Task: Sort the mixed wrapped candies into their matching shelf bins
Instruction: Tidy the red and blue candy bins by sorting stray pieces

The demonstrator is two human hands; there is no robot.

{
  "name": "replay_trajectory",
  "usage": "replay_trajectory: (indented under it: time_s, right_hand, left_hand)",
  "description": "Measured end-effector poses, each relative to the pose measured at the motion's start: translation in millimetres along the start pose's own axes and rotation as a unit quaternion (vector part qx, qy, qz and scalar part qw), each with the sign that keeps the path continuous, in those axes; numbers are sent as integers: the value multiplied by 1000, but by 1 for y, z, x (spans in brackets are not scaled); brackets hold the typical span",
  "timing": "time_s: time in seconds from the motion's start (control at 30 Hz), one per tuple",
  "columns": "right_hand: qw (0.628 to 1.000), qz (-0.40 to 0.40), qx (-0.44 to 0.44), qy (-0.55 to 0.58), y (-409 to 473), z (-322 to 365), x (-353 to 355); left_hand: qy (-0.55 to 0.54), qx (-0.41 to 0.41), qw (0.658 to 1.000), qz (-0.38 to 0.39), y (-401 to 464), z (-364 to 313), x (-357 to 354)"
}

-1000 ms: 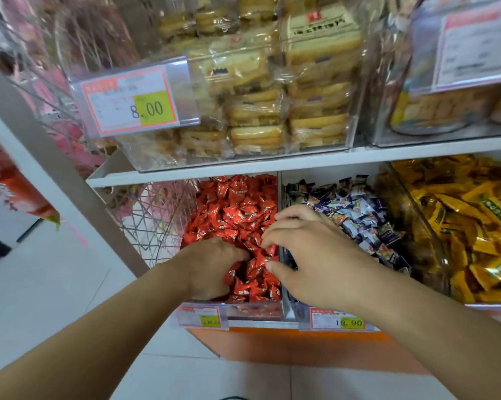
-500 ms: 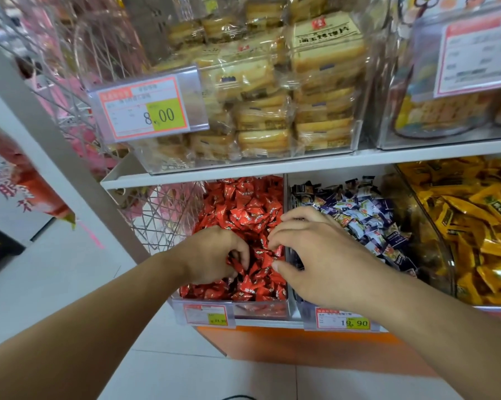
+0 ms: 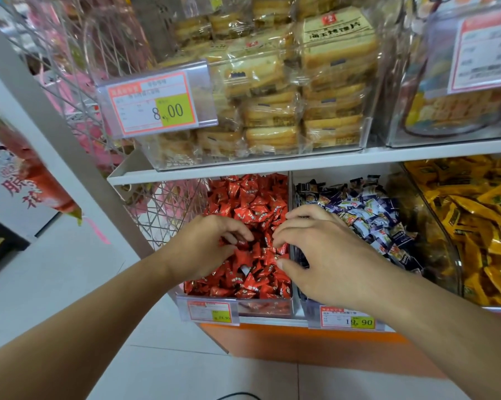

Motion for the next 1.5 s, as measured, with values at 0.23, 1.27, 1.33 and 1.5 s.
replay_trajectory:
  time_s: [0.23,1.27,1.33,1.5]
  right_hand:
    - [1000,-2,5,-1,0,0,-1]
    - [1000,-5,-6,-11,-2,1,-5]
    - [1000,-3,-8,-12,-1,1,-5]
    - [1000,2,-12,-9,-1,1,-5]
  left_hand:
    - [-13,-40,996,-77,-24,-13,1]
    - [68,38,995,-56,-14,23,-37]
    - [64,32,995,-74,-15,20,-34]
    - [42,32,993,-106,-19,19,-27]
Point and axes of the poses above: each hand's wrist, its own y-axis towards the middle knuckle, its own x-axis out of the back of the hand, z = x × y, the point moved 9 cm from there along y, towards the middle knuckle, and after that the axes turned 12 degrees about -y, right-handed, at the moved point
